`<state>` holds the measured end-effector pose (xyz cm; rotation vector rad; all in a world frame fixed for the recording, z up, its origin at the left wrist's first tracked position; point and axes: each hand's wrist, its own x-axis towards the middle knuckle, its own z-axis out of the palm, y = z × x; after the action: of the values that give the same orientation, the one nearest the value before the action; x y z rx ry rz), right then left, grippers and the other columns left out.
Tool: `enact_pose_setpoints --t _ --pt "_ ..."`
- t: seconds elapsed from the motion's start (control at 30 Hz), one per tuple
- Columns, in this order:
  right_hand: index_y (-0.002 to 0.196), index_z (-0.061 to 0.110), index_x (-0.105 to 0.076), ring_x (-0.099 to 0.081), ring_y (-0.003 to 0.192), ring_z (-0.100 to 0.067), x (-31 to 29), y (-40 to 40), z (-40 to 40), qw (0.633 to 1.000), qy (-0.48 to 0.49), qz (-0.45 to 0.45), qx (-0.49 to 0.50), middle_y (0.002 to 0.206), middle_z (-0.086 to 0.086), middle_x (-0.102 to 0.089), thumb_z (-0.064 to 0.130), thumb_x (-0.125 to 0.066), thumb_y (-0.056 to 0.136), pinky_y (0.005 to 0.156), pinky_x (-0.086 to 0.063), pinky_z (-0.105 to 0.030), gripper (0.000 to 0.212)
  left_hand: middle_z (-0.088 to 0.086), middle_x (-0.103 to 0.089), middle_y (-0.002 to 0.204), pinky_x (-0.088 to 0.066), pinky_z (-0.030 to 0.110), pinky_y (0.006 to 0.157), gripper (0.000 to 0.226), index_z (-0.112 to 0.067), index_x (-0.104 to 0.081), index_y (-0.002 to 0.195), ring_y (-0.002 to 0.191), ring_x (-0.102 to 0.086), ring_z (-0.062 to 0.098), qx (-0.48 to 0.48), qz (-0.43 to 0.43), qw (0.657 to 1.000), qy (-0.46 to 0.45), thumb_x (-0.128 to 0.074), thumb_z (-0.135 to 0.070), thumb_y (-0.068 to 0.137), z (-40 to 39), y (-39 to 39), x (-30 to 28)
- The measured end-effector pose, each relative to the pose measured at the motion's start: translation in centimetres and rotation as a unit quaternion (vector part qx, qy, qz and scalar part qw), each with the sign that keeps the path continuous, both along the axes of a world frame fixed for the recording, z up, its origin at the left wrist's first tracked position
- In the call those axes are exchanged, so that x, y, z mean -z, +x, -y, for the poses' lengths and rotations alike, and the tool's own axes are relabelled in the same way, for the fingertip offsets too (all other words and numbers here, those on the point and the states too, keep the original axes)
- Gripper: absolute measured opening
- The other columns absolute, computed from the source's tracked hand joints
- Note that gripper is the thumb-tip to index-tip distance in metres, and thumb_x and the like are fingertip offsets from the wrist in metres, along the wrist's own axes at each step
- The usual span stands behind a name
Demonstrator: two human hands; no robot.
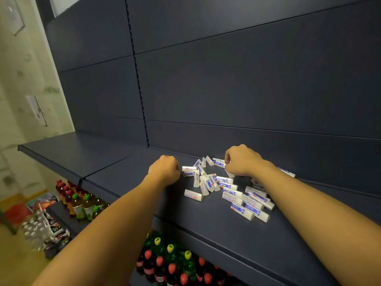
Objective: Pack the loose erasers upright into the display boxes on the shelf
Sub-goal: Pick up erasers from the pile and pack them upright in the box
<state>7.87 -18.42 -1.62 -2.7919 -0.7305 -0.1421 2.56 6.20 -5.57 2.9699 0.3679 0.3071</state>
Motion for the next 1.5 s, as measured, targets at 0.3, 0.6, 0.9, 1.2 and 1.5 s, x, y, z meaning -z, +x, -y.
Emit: enact_pose_setpoints --t 0.3,0.6,0.9,1.2,1.5 --pt "0.091 0.022 -0.069 -0.065 0.084 -0.020 -0.2 3.0 -3.5 1.000 0.025 -0.017 0.006 0.091 0.000 -0.067 0.015 -0.064 0.084 0.078 -0.061 -0.040 0.011 0.005 -0.065 0.128 -0.051 0.041 0.098 0.036 -0.016 -0.064 0.131 0.113 -0.061 0.026 0.100 -0.034 0.994 -0.003 -0.063 -0.026 0.096 -2.4 6.0 -0.2" --pt "0.078 0.019 -0.068 -0.066 0.087 -0.025 0.9 4.0 -6.7 0.996 0.025 -0.059 0.067 0.092 -0.005 -0.068 0.016 -0.064 0.084 0.081 -0.061 -0.044 0.008 -0.001 -0.075 0.102 -0.057 0.041 0.088 0.019 -0.019 -0.077 0.106 0.090 -0.067 0.017 0.207 -0.073 0.975 -0.030 -0.069 -0.028 0.092 -4.7 8.3 0.9" --pt "0.081 0.010 -0.073 -0.069 0.081 -0.027 2.3 4.4 -10.7 0.990 0.009 -0.091 0.107 0.088 -0.007 -0.069 0.031 -0.073 0.079 0.079 -0.061 -0.042 0.020 -0.004 -0.074 0.099 -0.058 0.035 0.086 0.015 -0.023 -0.078 0.100 0.090 -0.066 0.013 0.202 -0.030 0.975 -0.084 -0.076 -0.028 0.086 -8.9 8.6 0.1" --pt "0.080 0.018 -0.064 -0.069 0.080 -0.024 2.6 3.7 -12.7 0.983 -0.071 -0.072 0.155 0.089 -0.003 -0.065 0.033 -0.085 0.075 0.079 -0.061 -0.040 0.027 -0.001 -0.072 0.098 -0.050 0.025 0.075 0.011 -0.021 -0.078 0.096 0.088 -0.065 0.013 0.186 0.003 0.975 -0.126 -0.078 -0.026 0.086 -12.1 8.5 -1.5" --pt "0.097 0.021 -0.074 -0.066 0.091 -0.027 0.8 2.9 -11.3 0.965 0.099 0.028 0.243 0.099 -0.003 -0.069 0.026 -0.072 0.080 0.074 -0.053 -0.033 0.018 -0.002 -0.072 0.091 -0.051 0.025 0.069 0.010 -0.021 -0.078 0.093 0.082 -0.065 0.011 0.206 0.040 0.964 -0.162 -0.077 -0.027 0.084 -10.8 8.7 -2.4"
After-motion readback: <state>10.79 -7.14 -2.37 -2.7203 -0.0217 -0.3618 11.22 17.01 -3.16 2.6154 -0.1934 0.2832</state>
